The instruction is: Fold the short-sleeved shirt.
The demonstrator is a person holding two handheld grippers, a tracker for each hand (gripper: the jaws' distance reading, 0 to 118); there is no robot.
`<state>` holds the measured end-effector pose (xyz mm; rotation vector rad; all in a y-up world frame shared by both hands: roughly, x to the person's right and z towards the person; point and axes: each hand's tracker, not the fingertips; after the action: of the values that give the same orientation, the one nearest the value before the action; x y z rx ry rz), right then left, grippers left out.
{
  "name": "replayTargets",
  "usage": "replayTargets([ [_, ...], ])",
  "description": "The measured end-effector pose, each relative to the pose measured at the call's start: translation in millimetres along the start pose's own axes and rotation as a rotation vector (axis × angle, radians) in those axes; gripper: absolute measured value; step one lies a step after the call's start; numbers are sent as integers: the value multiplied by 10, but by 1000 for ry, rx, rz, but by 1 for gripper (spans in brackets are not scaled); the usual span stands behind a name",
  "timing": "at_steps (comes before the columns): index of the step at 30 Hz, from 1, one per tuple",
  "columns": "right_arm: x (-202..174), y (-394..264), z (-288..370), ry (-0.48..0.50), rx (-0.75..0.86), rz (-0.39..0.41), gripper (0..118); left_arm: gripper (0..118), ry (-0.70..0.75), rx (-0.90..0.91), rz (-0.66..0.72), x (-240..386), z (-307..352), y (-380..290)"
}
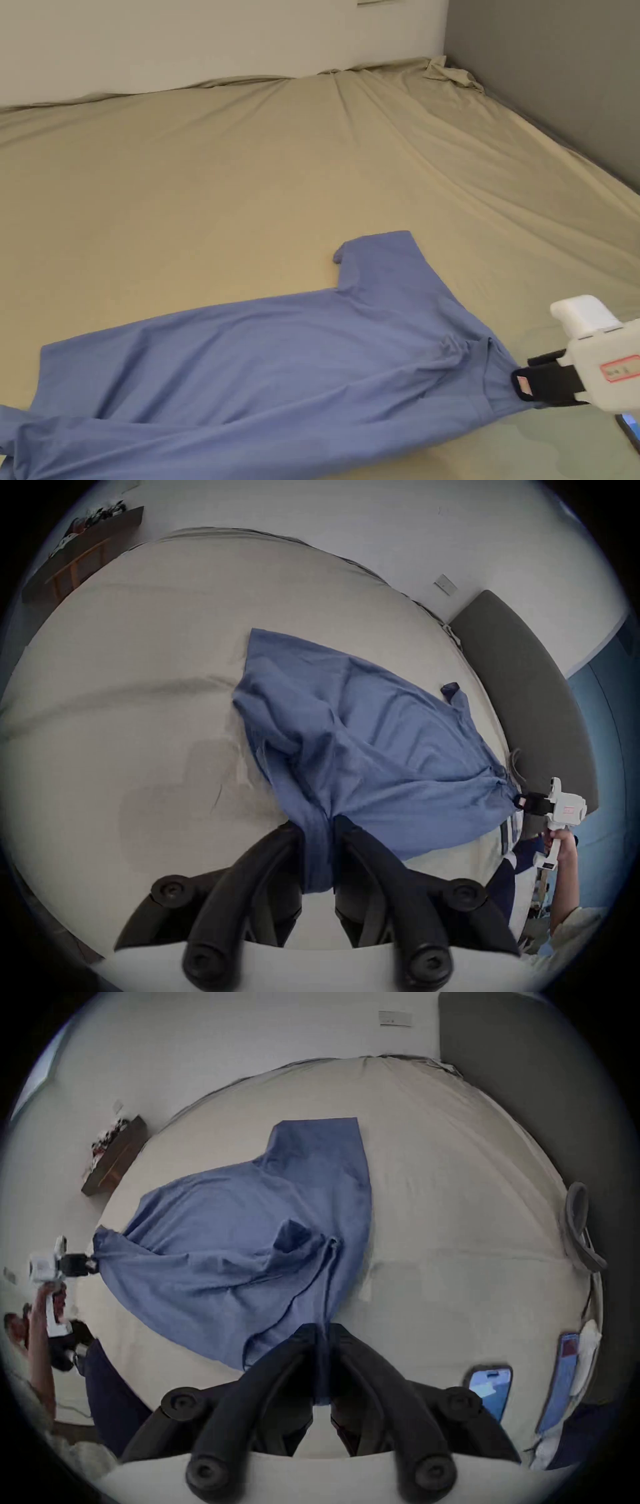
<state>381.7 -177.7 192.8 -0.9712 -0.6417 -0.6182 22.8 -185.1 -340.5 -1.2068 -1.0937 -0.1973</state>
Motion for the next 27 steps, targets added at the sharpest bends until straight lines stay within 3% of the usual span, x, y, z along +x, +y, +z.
replayTargets([
  [4, -81, -267, 11, -24, -95, 45, 8, 14, -3, -80, -10, -37, 79, -272],
  [10, -110, -606, -260, -55, -181, 25, 8, 14, 64, -176, 1, -150, -138, -709],
  [19, -28, -752, -824, -119, -230, 2, 8, 14, 125, -187, 57, -195, -421, -723],
  [20, -42, -729, -783, -120, -228, 21, 13, 14, 129, -174, 81, -189, -398, -717],
  [21, -54, -668, -719, -111, -228, 77, 17, 22, 154, -149, 89, -157, -340, -706],
  [22, -70, -604, -624, -84, -220, 97, 31, 49, 198, -117, 64, -83, -257, -685],
  [23, -93, -523, -497, -90, -185, 98, 79, 107, 234, -71, 35, 5, -147, -658],
  [24, -151, -434, -347, -95, -123, 101, 115, 118, 220, 55, 10, 84, 53, -649],
  [27, -289, 38, 303, -37, 170, 51, 114, 118, 114, 201, 41, 320, 431, -477],
])
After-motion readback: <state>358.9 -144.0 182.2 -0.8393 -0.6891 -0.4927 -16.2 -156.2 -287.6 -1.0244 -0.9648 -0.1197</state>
